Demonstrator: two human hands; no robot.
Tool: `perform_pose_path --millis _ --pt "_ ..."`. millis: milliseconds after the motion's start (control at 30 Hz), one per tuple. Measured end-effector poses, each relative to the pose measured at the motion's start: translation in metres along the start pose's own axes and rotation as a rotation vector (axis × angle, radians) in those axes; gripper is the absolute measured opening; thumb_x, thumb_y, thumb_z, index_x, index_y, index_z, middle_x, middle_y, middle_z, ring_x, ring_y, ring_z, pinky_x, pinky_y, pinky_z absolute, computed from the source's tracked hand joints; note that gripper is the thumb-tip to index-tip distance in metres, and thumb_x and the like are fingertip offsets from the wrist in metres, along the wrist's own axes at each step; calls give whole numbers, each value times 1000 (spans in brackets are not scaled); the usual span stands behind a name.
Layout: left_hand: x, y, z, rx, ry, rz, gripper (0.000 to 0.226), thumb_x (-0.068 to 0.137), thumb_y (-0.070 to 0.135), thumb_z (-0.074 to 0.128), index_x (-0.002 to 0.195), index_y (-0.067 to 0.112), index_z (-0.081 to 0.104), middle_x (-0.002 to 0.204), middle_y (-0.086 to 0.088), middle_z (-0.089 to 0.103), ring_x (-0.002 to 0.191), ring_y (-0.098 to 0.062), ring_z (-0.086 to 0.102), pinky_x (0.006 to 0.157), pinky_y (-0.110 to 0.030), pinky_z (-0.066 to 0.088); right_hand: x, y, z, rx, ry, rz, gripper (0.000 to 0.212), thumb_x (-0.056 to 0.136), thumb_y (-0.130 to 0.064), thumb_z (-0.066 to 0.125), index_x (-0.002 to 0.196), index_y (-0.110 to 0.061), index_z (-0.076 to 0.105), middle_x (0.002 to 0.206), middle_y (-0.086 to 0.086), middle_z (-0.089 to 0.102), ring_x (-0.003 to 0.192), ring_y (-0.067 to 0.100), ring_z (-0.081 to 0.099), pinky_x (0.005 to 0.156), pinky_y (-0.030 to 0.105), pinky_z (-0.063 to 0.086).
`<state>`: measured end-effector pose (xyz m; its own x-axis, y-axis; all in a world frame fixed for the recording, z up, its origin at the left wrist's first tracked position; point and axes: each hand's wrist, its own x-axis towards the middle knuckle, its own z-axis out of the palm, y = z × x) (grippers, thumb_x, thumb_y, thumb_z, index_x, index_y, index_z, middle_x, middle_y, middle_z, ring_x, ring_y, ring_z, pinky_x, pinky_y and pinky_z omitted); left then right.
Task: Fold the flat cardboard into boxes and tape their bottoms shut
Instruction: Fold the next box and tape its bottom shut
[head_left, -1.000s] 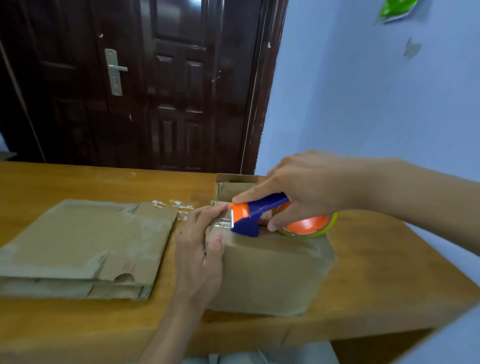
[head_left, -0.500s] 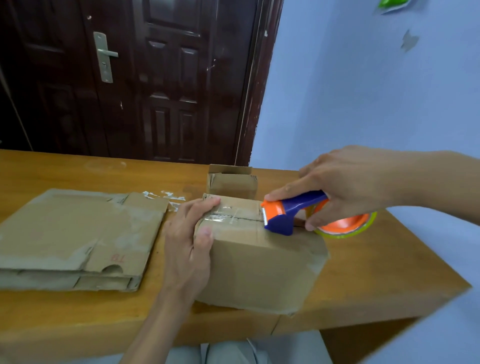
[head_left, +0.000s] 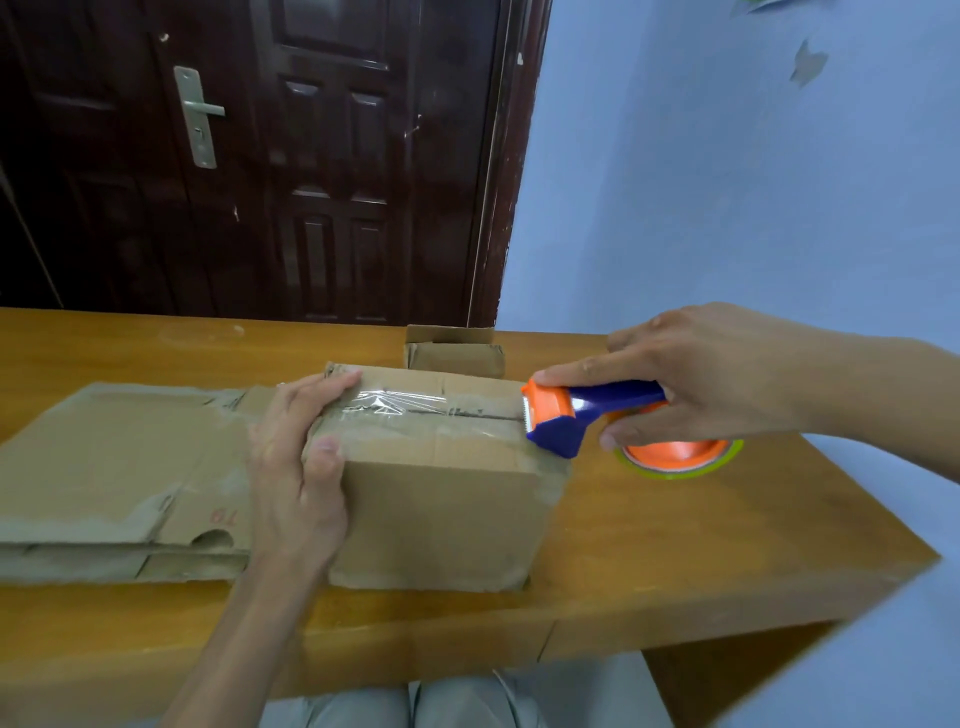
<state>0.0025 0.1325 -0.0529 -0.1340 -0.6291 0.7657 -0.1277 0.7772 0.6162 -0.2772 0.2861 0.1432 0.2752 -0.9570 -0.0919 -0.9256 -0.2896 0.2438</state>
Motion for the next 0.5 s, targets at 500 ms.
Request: perform_pose_path --millis 500 --pt "-10 -26 -1 -106 -127 -36 81 103 71 22 130 9 68 128 -4 67 122 -18 61 98 -23 44 26 22 27 47 67 -8 62 91 -77 41 143 -83 7 108 -25 53 91 2 46 83 29 47"
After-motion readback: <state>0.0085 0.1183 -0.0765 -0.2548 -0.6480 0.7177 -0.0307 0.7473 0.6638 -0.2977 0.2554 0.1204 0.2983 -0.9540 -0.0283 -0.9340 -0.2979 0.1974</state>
